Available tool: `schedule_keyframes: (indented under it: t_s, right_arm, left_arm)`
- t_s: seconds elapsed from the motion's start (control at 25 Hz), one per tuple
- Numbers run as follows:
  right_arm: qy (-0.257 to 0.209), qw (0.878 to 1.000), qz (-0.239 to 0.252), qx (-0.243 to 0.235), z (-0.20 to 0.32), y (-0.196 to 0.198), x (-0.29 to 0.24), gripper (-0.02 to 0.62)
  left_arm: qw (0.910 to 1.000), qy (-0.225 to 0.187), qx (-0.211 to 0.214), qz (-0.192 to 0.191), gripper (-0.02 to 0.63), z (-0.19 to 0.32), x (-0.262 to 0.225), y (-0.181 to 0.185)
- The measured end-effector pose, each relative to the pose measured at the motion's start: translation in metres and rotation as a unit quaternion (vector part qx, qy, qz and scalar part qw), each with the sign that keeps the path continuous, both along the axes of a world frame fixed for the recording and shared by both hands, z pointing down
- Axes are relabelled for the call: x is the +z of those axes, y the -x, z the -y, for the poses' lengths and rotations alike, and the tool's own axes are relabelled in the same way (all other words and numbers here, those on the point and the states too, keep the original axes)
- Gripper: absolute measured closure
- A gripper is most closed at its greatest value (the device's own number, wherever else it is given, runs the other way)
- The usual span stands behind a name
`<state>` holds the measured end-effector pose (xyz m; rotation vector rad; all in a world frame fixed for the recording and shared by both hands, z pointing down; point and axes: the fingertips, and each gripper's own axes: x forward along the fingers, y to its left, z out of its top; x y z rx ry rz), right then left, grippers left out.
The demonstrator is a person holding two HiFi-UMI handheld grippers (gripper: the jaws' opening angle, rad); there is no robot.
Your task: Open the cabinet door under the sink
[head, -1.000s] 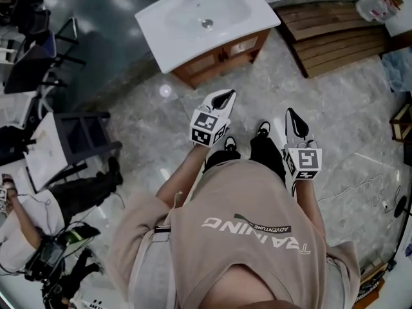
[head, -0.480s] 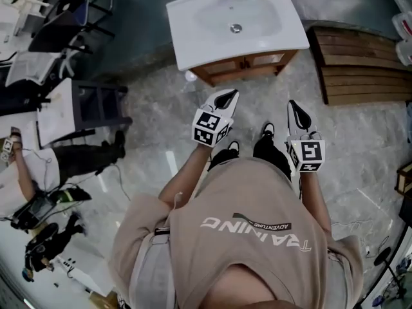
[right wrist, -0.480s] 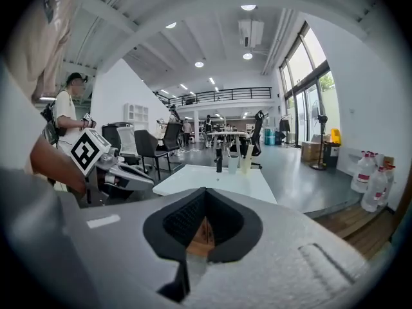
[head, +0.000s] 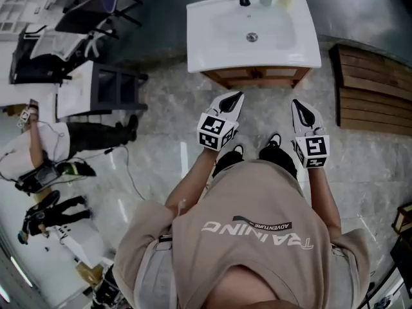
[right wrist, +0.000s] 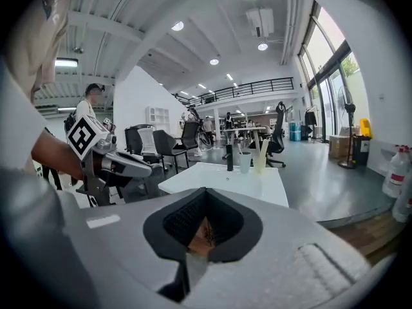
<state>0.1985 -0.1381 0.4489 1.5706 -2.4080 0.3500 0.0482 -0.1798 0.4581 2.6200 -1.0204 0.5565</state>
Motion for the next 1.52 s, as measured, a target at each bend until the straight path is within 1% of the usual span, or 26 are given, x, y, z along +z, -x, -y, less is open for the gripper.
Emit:
schedule_keyframes:
  t_s: [0.12, 0.24, 0.4, 0.56, 0.72, 0.92, 1.2, 1.28, 1.44, 1.52]
  right_arm:
    - [0.005, 1.000, 0.009, -0.024, 0.011, -0.002, 0.008, 0.594]
    - [0.011, 0.999, 0.009, -0.043, 0.018, -0.004, 0.018, 0.594]
    - [0.016, 0.998, 0.008, -0.060, 0.022, -0.003, 0.025, 0.594]
    - [0.025, 0.997, 0.005, -0.070, 0.019, -0.001, 0.036, 0.594]
    - [0.037, 0.997, -0.009, -0.072, 0.015, 0.000, 0.050, 0.594]
    - [0.039, 0.996, -0.045, -0.066, 0.022, -0.005, 0.068, 0.594]
    - [0.080, 0.991, -0.063, -0.081, 0.018, -0.007, 0.120, 0.594]
    - [0.088, 0.990, -0.062, -0.087, 0.018, -0.003, 0.133, 0.594]
    - [0.104, 0.989, -0.054, -0.094, 0.016, 0.007, 0.165, 0.594]
    - [0.108, 0.987, -0.052, -0.103, 0.014, 0.014, 0.182, 0.594]
  left_arm:
    - [0.9996, -0.001, -0.027, 0.007, 0.591, 0.008, -0.001, 0.001]
    - [0.9989, 0.003, -0.047, 0.002, 0.591, 0.009, -0.002, -0.004]
    - [0.9986, 0.016, -0.051, 0.003, 0.591, 0.001, 0.002, -0.009]
    - [0.9977, 0.030, -0.060, 0.009, 0.591, -0.003, 0.016, -0.007]
    - [0.9970, 0.044, -0.064, 0.000, 0.591, -0.005, 0.034, -0.010]
    - [0.9969, 0.060, -0.050, -0.001, 0.591, -0.004, 0.072, -0.020]
    - [0.9920, 0.115, -0.051, -0.013, 0.591, -0.008, 0.137, -0.030]
    - [0.9891, 0.133, -0.059, -0.019, 0.591, -0.010, 0.158, -0.028]
    - [0.9810, 0.169, -0.089, -0.034, 0.591, -0.009, 0.206, -0.021]
    - [0.9789, 0.177, -0.098, -0.025, 0.591, -0.011, 0.228, -0.018]
